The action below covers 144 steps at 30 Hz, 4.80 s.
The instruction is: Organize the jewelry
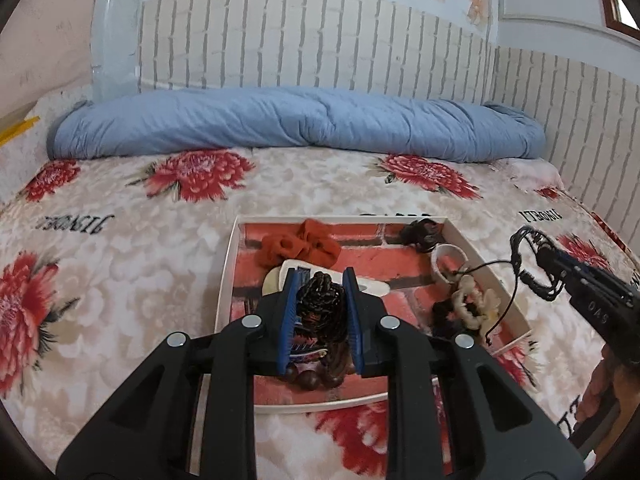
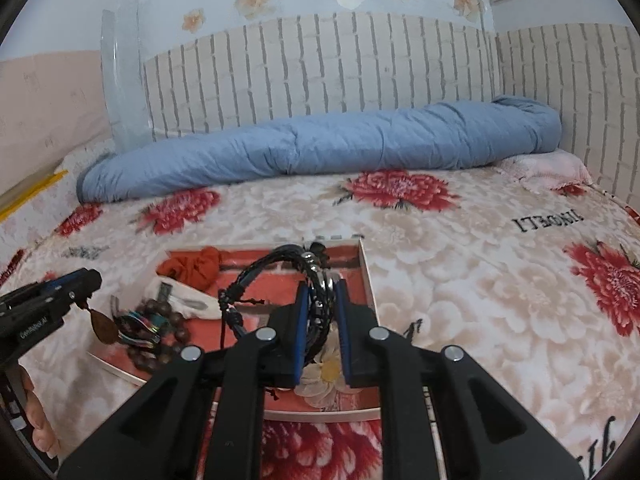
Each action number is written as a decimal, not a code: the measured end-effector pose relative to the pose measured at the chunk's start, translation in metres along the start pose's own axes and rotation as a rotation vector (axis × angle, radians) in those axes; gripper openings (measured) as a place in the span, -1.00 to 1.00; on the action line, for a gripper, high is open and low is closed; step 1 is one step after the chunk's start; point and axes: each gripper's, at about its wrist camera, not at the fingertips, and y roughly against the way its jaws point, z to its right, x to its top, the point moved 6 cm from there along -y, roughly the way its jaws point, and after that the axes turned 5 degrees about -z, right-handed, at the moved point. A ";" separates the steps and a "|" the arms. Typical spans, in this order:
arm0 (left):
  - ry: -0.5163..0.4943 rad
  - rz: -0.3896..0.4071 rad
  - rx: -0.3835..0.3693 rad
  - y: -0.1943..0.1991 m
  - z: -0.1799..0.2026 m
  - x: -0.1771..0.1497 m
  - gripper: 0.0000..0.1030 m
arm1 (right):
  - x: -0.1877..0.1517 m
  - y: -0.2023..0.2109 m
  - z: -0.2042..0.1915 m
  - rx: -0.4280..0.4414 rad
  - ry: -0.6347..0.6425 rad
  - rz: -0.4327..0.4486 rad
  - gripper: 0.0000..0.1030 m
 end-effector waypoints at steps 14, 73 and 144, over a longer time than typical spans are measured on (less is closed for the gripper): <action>0.029 -0.048 0.002 -0.038 -0.014 -0.018 -0.59 | -0.015 -0.026 -0.010 -0.030 0.037 -0.018 -0.73; -0.014 0.054 0.154 -0.014 -0.015 -0.013 0.90 | -0.021 -0.029 -0.008 -0.048 0.045 -0.023 0.61; -0.007 0.209 0.217 0.208 0.023 -0.197 0.90 | -0.168 0.195 0.012 -0.059 0.035 0.149 0.92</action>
